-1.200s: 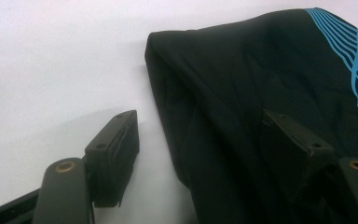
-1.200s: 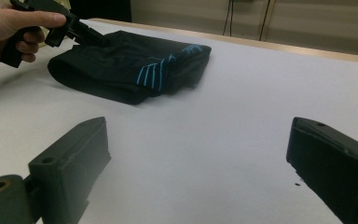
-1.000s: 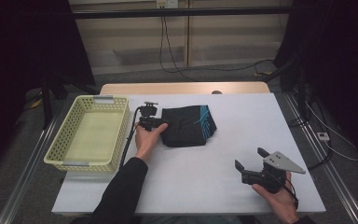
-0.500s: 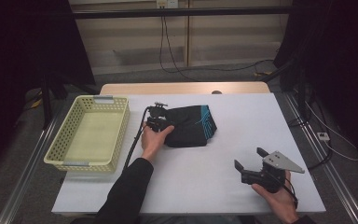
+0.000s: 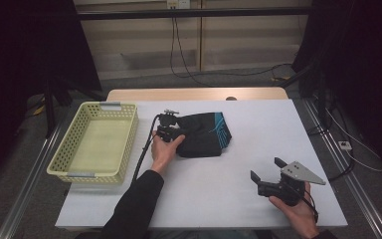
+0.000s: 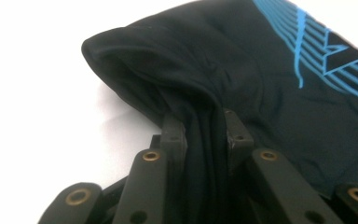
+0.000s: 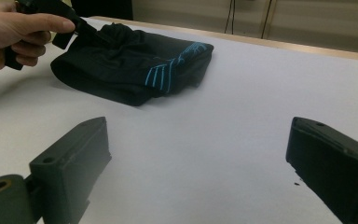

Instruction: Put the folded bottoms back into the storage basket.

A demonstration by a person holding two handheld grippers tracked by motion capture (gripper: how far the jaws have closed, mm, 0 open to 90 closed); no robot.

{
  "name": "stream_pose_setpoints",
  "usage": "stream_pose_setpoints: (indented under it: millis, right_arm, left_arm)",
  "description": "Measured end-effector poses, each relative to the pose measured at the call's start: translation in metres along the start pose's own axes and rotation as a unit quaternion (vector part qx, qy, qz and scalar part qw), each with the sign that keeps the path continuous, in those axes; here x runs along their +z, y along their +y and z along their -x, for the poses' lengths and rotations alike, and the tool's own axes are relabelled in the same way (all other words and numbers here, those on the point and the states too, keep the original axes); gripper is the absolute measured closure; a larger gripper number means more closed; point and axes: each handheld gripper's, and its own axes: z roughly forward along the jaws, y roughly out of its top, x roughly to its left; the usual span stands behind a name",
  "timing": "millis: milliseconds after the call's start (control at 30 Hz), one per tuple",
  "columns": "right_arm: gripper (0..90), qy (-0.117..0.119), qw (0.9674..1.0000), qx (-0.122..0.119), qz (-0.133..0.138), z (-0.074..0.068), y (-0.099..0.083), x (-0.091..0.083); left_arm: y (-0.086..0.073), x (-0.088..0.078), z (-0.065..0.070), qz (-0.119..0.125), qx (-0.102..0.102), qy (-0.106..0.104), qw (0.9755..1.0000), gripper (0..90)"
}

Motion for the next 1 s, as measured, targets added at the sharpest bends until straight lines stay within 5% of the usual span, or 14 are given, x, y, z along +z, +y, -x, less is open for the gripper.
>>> stream_pose_setpoints:
  millis: [500, 1000]
  right_arm:
    - [5.8, 0.0, 1.0, 0.001, 0.0, 0.0, 0.0, 0.0]
    - [5.8, -0.001, 1.0, 0.005, 0.0, 0.001, 0.0, 0.0]
  left_arm:
    - [0.012, -0.029, 0.011, 0.073, 0.034, -0.037, 0.9961, 75.7]
    - [0.023, -0.059, 0.016, 0.118, 0.069, -0.039, 0.9899, 75.9]
